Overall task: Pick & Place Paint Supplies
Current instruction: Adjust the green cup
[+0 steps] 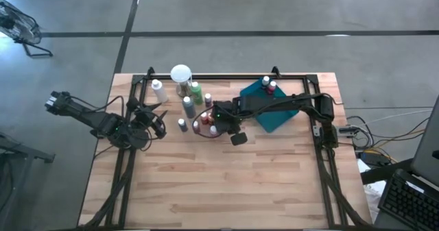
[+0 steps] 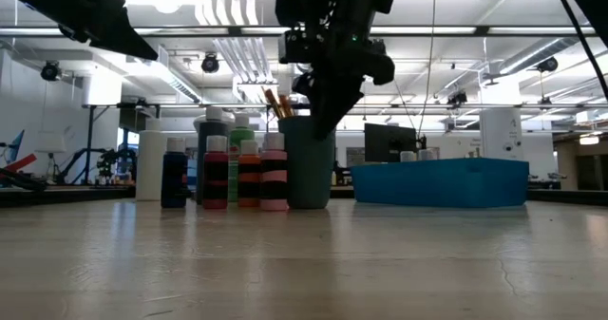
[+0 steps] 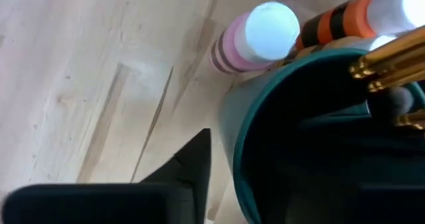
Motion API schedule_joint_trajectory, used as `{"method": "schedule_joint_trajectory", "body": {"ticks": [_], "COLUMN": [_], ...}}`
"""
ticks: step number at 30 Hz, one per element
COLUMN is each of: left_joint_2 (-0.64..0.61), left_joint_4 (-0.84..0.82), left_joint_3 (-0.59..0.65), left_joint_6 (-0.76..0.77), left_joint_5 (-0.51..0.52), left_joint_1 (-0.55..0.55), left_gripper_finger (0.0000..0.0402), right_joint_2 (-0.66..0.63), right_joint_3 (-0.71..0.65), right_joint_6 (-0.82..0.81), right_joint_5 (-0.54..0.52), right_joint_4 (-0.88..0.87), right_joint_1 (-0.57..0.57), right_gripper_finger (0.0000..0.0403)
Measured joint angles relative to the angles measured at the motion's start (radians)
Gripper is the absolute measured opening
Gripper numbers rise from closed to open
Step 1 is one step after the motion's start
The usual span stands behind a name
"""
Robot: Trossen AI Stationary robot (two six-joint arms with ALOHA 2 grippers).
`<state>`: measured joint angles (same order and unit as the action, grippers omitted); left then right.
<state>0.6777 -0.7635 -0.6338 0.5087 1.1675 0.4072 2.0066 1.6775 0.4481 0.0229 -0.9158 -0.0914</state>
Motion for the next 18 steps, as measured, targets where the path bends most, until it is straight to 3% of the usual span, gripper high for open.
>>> {"method": "schedule_joint_trajectory", "body": {"ticks": [4, 18], "left_joint_2": [0.000, 0.000], "left_joint_4": [0.000, 0.000], "left_joint_3": [0.000, 0.000], "left_joint_6": [0.000, 0.001], "left_joint_5": [0.000, 0.000], "left_joint_1": [0.000, 0.000], "left_gripper_finger": [0.0181, 0.0181], "right_joint_2": [-0.009, -0.013], "right_joint_3": [0.007, -0.005], "right_joint_6": [-0.004, -0.080], "right_joint_5": [-0.001, -0.018], "right_joint_4": [-0.010, -0.068], "right_joint_1": [-0.001, -0.004], "right_gripper_finger": [0.0018, 0.0010]}}
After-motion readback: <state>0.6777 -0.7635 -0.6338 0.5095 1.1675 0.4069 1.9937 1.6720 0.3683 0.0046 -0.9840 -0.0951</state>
